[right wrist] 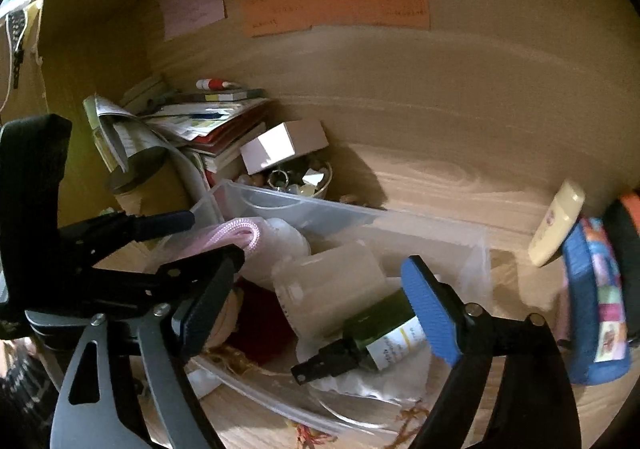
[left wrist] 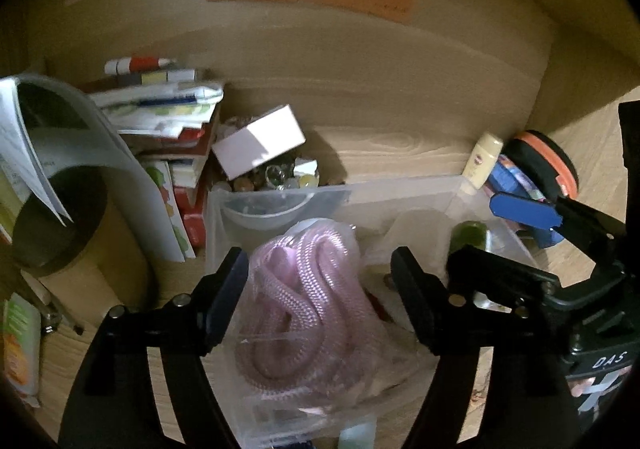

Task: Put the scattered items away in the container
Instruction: 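Carry the rope bag and beige roll into the clear box and open both grippers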

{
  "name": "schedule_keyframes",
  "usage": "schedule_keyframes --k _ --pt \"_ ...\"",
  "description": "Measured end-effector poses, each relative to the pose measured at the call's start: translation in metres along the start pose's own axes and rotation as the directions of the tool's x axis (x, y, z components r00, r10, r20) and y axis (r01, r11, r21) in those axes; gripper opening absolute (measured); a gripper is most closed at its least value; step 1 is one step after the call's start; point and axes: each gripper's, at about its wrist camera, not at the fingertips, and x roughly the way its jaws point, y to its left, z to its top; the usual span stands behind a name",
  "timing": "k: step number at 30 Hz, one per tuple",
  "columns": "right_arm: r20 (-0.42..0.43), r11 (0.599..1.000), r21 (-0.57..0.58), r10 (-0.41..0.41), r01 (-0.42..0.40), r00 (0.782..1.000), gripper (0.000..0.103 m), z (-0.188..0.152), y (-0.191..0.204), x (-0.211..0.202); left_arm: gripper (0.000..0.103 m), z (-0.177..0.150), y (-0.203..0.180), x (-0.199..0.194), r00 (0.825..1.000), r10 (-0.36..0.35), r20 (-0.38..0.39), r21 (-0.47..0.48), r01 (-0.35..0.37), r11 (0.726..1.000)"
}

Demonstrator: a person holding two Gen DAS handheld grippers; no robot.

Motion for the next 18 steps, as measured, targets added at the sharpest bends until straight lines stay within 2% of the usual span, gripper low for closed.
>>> schedule_keyframes --k 4,10,18 --pt "-0.005 1.0 -0.009 -0.028 0.028 1.0 0.085 -0.005 0.005 -0.014 0.077 0.003 0.002 -0.012 1.0 0.005 0.01 -0.024 -0.005 1.0" --pt "0.017 0.999 0.007 -0.051 0.051 0.999 0.085 -0.018 0.007 -0.042 0.079 -0.004 -0.006 -0.037 0.996 0.077 0.05 0.011 -0.078 0.997" --pt "0.036 0.997 0.024 -0.076 0.075 0.996 0.087 -0.038 0.003 -0.073 0.08 -0.024 -0.006 -0.06 0.995 0.097 0.024 0.028 -0.097 0.995"
